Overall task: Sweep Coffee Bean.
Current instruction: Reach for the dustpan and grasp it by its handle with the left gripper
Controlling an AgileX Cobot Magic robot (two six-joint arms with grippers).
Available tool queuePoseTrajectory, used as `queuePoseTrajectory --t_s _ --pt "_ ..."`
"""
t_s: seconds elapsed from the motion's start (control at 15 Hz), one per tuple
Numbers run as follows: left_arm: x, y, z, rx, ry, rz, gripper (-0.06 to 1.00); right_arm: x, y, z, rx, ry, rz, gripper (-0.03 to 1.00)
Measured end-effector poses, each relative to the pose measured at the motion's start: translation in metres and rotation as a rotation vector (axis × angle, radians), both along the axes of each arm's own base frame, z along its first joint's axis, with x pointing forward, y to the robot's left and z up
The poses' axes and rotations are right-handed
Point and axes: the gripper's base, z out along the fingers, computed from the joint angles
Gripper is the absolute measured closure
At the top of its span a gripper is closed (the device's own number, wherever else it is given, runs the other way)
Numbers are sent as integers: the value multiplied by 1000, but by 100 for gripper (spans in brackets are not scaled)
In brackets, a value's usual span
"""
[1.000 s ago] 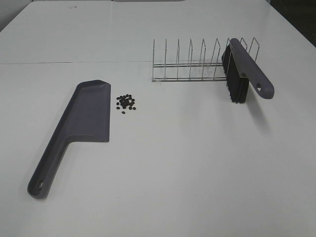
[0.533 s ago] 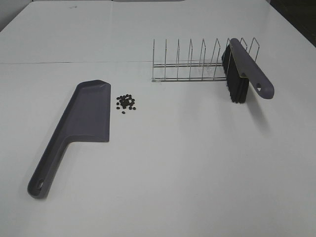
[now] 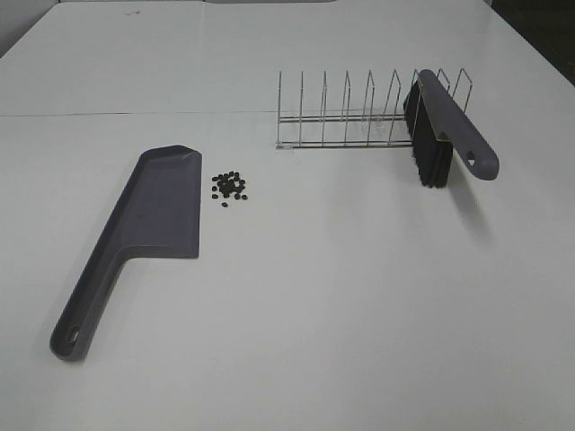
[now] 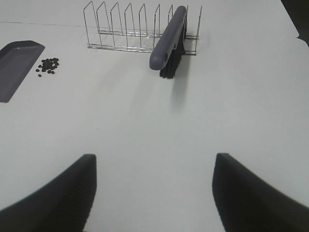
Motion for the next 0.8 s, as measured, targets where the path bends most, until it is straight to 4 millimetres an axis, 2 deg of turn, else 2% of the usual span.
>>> queuePoseTrajectory --t_s 0.8 --pt "0 0 0 0 0 0 30 0 0 0 0 0 0 32"
